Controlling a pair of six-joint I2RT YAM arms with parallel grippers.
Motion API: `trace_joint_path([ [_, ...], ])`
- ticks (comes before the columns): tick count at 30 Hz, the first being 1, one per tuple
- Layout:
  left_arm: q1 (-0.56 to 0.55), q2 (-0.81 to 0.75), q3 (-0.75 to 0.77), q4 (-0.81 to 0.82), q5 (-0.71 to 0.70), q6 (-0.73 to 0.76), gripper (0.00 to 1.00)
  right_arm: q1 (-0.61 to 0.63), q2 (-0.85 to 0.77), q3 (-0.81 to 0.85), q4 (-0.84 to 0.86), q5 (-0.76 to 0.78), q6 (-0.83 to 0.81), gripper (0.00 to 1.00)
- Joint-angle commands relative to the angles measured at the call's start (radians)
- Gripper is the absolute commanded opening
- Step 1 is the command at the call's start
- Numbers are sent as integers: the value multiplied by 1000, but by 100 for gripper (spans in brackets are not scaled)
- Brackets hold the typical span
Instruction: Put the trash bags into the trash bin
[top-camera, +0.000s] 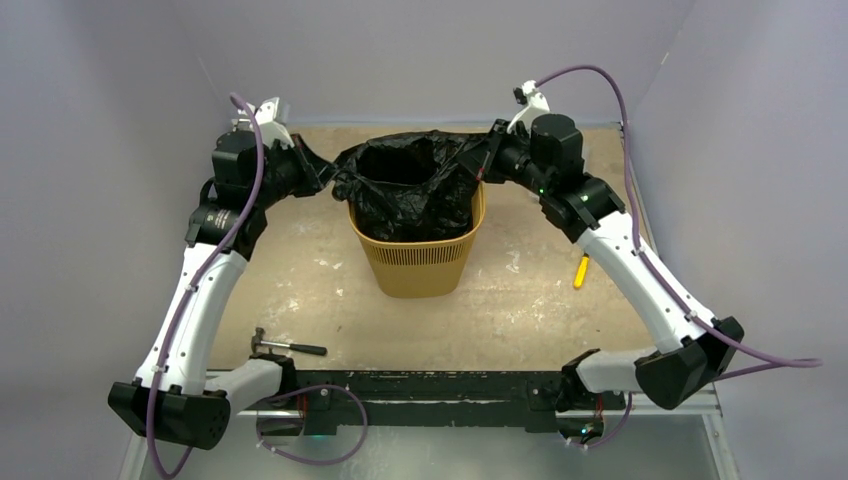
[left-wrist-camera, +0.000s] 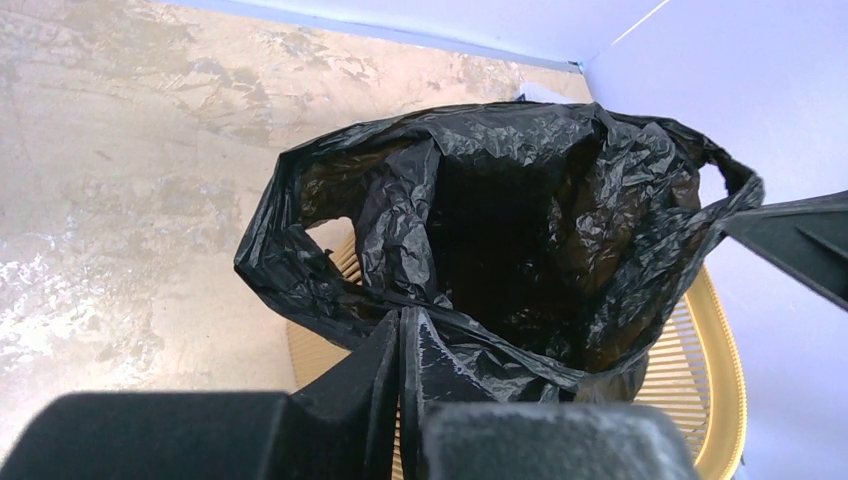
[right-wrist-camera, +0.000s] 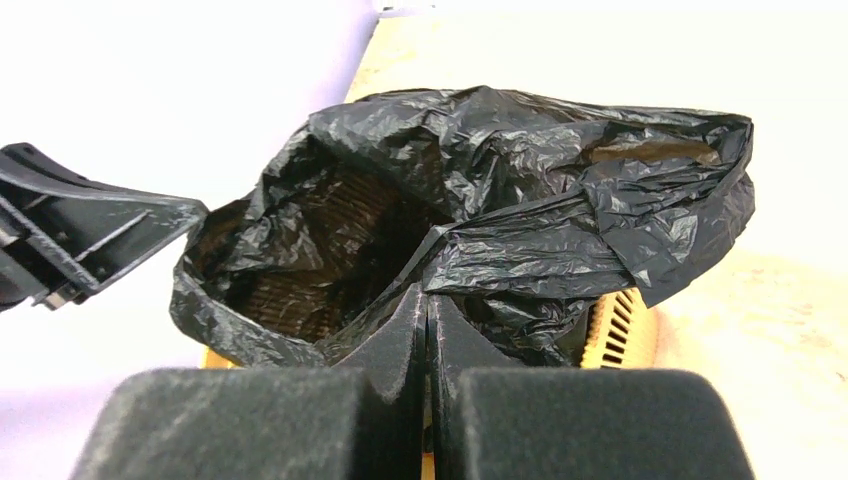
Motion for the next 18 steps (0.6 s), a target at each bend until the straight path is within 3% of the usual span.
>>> trace_joint_path([
  [1, 5, -26, -10, 46, 50, -6, 0, 3, -57, -9, 50, -19, 8, 0],
  [9, 4, -83, -26, 62, 106, -43, 0, 4, -181, -136, 56, -99, -44, 0],
  [18, 5, -220, -178, 155, 145, -156, 0, 4, -327, -282, -47, -166, -112, 0],
])
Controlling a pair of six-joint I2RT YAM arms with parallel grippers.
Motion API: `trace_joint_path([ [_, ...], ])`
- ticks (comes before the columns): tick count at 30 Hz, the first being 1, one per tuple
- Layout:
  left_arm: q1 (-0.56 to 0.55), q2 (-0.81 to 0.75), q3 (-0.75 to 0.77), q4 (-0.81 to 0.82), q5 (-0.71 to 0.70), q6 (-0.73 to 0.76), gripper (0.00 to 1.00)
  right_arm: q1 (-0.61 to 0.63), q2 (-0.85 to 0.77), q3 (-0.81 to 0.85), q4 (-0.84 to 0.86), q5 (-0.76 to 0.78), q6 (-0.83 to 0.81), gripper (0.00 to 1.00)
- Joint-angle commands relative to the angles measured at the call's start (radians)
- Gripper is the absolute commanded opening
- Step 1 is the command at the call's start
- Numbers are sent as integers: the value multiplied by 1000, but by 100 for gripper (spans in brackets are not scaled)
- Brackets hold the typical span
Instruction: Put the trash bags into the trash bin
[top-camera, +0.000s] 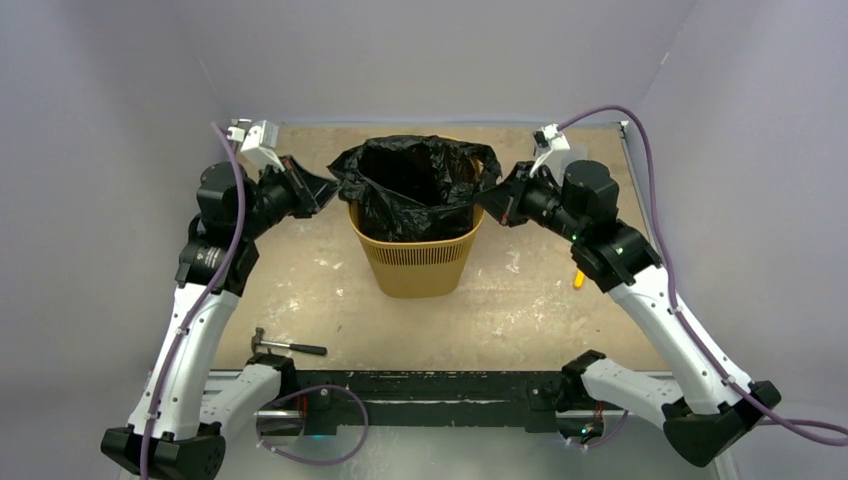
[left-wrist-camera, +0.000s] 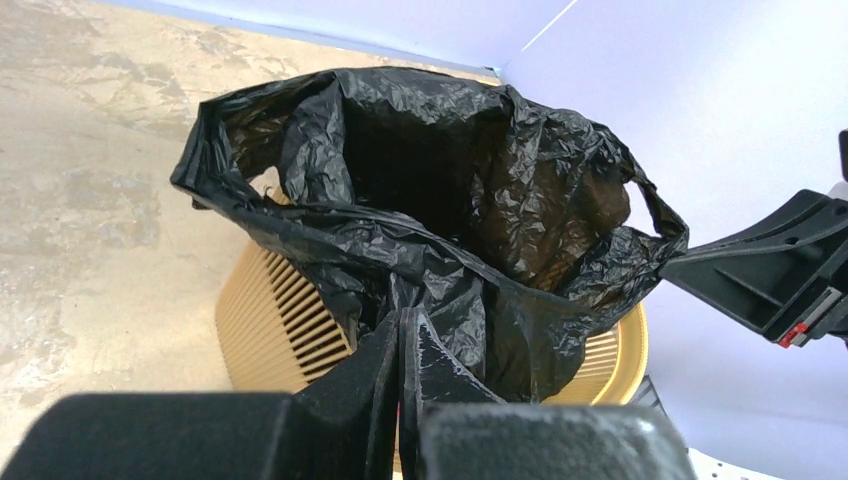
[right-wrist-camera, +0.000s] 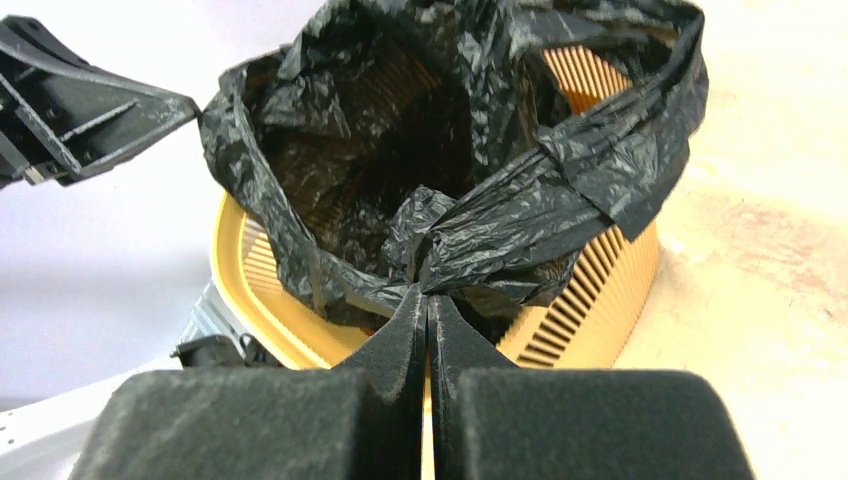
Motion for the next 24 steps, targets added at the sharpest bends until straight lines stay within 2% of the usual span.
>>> trace_joint_path([
  [1, 5, -56, -50, 88, 43, -82, 0, 3, -49, -59, -39, -78, -42, 0],
  [3, 5, -70, -48, 73, 42, -89, 0, 4, -77, -85, -47, -88, -35, 0],
  [4, 5, -79, -48, 73, 35, -98, 5, 4, -92, -105, -40, -86, -19, 0],
  [7, 5, -91, -47, 95, -6, -136, 35, 3, -155, -214, 28, -144, 113, 0],
  [10, 5, -73, -35, 98, -21, -182, 49, 4, -231, -331, 133, -134, 201, 0],
  [14, 5, -31, -39, 125, -5, -254, 52, 4, -231, -330, 175, -167, 191, 0],
  [17, 5, 3, -42, 153, 17, -297, 56, 4, -196, -294, 141, -166, 136, 0],
  [24, 1, 30, -122, 346, 61, -435, 56, 4, -165, -262, 197, -271, 108, 0],
])
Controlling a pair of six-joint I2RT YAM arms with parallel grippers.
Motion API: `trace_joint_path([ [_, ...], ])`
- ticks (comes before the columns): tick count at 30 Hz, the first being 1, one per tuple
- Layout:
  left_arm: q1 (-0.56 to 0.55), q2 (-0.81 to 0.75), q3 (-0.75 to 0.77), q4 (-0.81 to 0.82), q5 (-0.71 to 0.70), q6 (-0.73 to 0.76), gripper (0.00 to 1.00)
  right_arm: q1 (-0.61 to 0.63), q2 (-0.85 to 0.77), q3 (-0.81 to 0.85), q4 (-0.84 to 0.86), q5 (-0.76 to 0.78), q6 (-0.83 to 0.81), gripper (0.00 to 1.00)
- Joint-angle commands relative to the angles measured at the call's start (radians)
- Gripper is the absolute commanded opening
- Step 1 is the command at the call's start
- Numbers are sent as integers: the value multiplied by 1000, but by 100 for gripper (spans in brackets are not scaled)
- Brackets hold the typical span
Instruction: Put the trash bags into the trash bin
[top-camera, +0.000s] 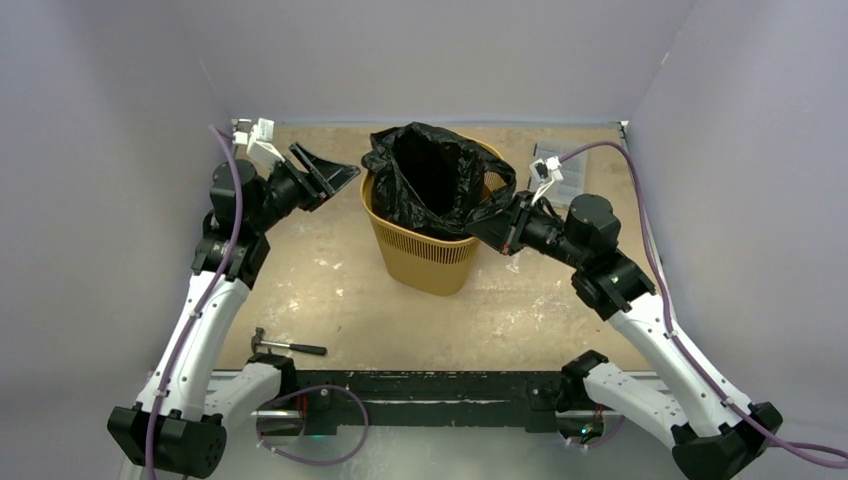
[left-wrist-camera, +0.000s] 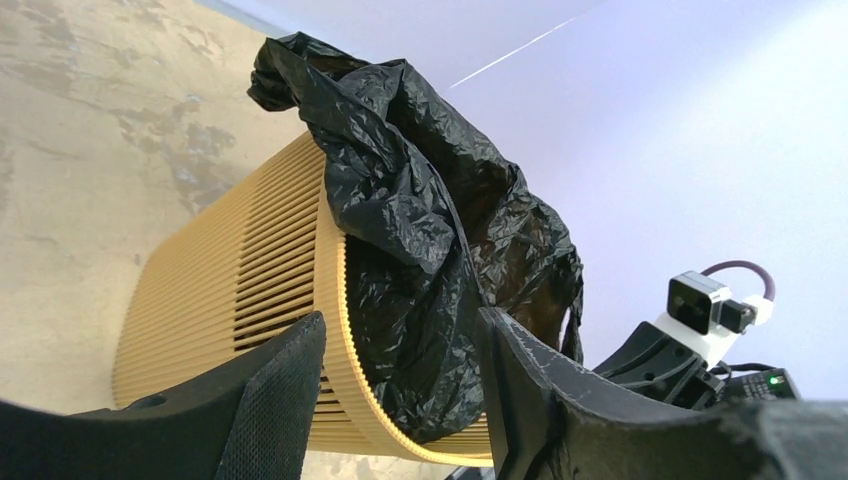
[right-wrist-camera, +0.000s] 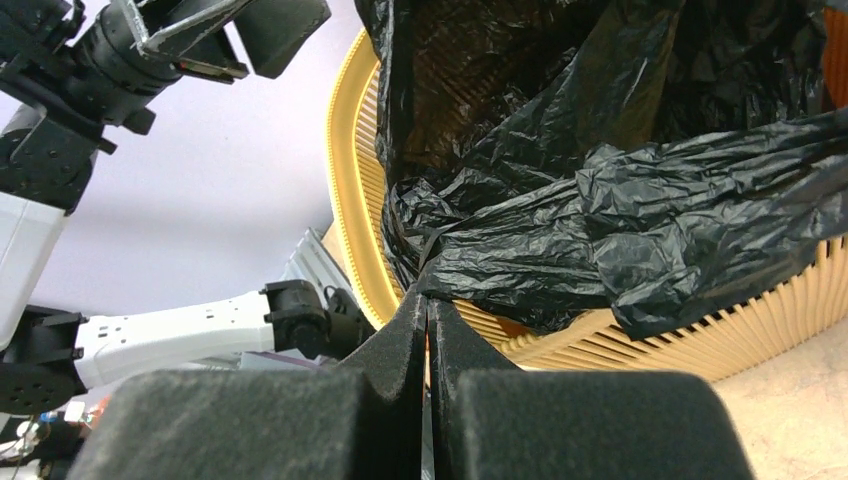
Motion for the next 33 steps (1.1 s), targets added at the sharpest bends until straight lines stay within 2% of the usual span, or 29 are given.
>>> trace_joint_path([
  [1, 0, 5, -35, 167, 38, -111, 56, 3, 8, 27, 4, -89, -44, 0],
  [6, -35, 83, 57, 98, -1, -37, 56, 3, -7, 33, 14, -140, -65, 0],
  [10, -105, 182, 162, 70, -44, 53, 55, 3, -7, 51, 11, -190, -85, 0],
  [14, -164, 293, 319, -58, -111, 196, 49, 2, -2, 69, -15, -145, -105, 0],
  [17, -216, 367, 481, -226, -263, 313, 40, 3, 14, 90, -32, -140, -119, 0],
  [23, -308, 460, 727, -480, -538, 483, 39, 3, 13, 85, -3, -113, -106, 0],
  [27, -356, 479, 781, -503, -543, 537, 36, 2, 21, 85, -3, -120, -109, 0],
  [30, -460, 594, 934, -639, -649, 558, 36, 3, 22, 85, 2, -123, -110, 0],
  [33, -550, 699, 1079, -759, -788, 512, 39, 2, 21, 86, 3, -120, -111, 0],
])
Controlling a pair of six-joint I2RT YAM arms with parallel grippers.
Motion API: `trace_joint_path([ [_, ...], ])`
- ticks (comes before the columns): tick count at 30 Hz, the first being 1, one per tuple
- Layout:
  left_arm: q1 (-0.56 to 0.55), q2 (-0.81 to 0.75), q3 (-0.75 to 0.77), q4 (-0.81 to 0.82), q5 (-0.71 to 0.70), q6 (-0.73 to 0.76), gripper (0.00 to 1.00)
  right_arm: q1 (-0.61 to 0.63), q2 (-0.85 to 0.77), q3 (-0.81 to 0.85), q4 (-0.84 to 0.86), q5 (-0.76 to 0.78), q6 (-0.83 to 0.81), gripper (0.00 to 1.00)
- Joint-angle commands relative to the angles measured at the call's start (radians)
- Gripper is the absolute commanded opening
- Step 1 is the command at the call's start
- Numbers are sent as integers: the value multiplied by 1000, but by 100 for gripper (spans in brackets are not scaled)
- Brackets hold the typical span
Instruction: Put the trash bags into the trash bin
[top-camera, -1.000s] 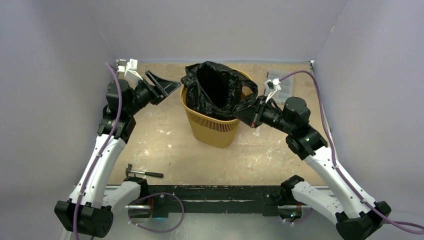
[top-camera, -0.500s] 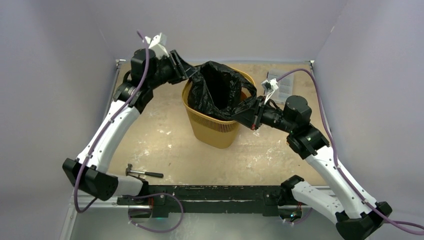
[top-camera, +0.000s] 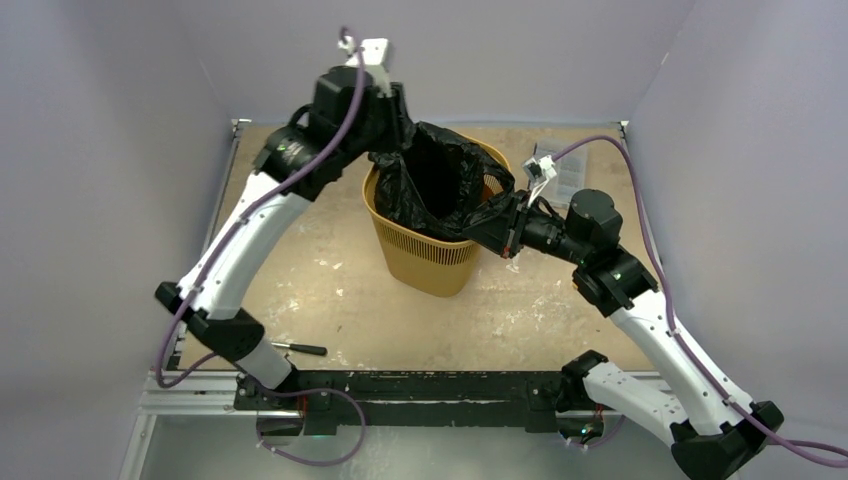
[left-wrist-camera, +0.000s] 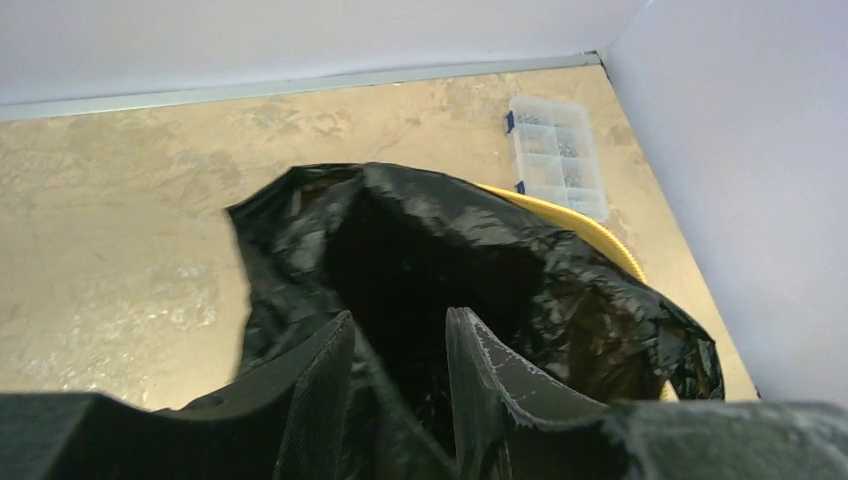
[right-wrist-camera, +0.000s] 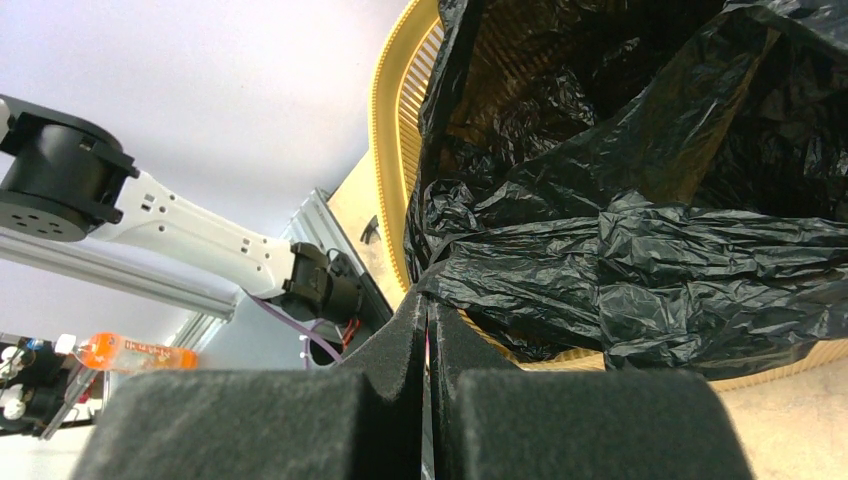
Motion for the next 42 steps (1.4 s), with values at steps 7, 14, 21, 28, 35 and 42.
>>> trace_joint_path([
  [7, -190, 253, 278, -353, -418, -46, 39, 3, -21, 42, 23, 21, -25, 0],
  [14, -225, 266, 301, -339, -499, -49, 39, 3, -25, 38, 16, 17, -34, 0],
  [21, -257, 274, 334, -295, -506, 2, 40, 3, -20, 34, 19, 22, -39, 0],
  [28, -261, 297, 330, -361, -634, 28, 41, 3, -18, 37, 20, 18, -40, 0],
  [35, -259, 311, 287, -356, -690, 51, 39, 3, -17, 44, 18, 16, -39, 0],
  [42, -254, 299, 178, -285, -673, 49, 37, 3, -17, 56, 7, 20, -52, 0],
])
